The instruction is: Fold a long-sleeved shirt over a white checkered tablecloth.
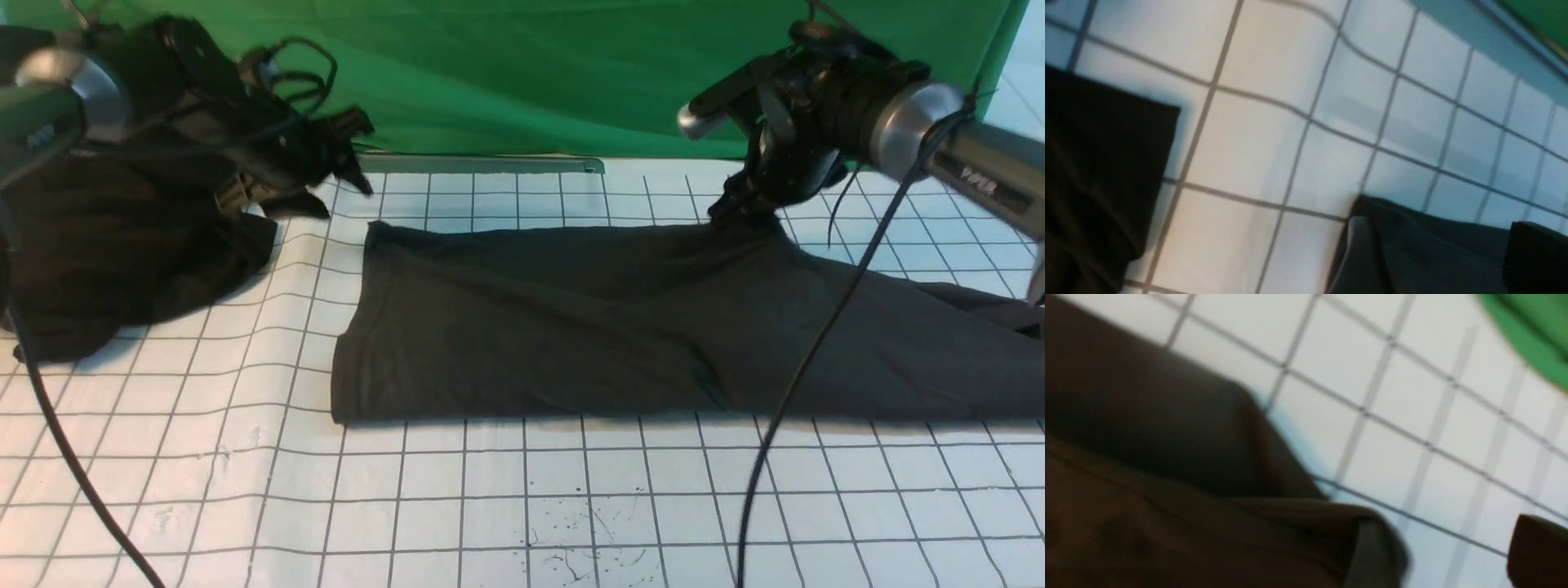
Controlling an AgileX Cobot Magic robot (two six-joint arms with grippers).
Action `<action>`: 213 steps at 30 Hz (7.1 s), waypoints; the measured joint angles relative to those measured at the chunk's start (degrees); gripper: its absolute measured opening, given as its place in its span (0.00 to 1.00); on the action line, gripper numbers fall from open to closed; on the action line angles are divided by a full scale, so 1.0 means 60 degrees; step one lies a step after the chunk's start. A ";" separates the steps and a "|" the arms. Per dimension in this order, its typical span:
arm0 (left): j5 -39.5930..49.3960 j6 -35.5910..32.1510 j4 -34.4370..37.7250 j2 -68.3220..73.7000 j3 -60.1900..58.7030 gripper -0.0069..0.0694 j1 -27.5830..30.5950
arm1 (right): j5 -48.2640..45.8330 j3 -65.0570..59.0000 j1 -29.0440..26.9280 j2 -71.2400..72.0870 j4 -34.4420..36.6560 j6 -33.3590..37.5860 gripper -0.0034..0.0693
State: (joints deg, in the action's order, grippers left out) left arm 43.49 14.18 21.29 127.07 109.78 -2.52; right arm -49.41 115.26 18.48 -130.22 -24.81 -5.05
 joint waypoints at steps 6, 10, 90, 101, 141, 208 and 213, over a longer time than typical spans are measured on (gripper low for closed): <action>0.1874 -0.0777 0.0000 -0.0254 0.1512 0.68 0.0016 | -0.1423 0.0948 -0.0159 0.1122 -0.0125 0.0389 0.60; 0.2814 -0.1130 0.0000 -0.0262 0.1824 0.50 0.0006 | -0.2460 0.1333 -0.0306 0.1690 -0.0133 0.0841 0.32; 0.4056 -0.2364 0.0316 -0.0425 0.1631 0.09 -0.0025 | 0.0319 -0.2910 -0.6154 0.1174 0.4136 0.2076 0.76; 0.4074 -0.2364 0.0320 -0.0425 0.1631 0.09 -0.0025 | -0.3038 -0.1886 -0.6296 0.1505 0.4136 0.1764 0.85; 0.2889 -0.2649 0.0938 0.0071 -0.2071 0.10 -0.2035 | -0.1992 -0.2300 -0.6010 0.0796 0.4474 0.2242 0.07; 0.4320 -0.3522 0.1607 -0.5631 -0.4987 0.28 0.0092 | -0.3300 -0.0699 0.1137 0.4875 0.4232 0.1032 0.35; 0.4274 -0.3191 0.1517 -0.5631 -0.5020 0.40 -0.0516 | -0.3348 -0.1968 0.0502 0.6012 0.4136 0.1082 0.07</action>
State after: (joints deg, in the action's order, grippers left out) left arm 69.14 -4.96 30.39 93.29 79.66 -5.61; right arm -69.50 103.45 21.49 -94.14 0.00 1.45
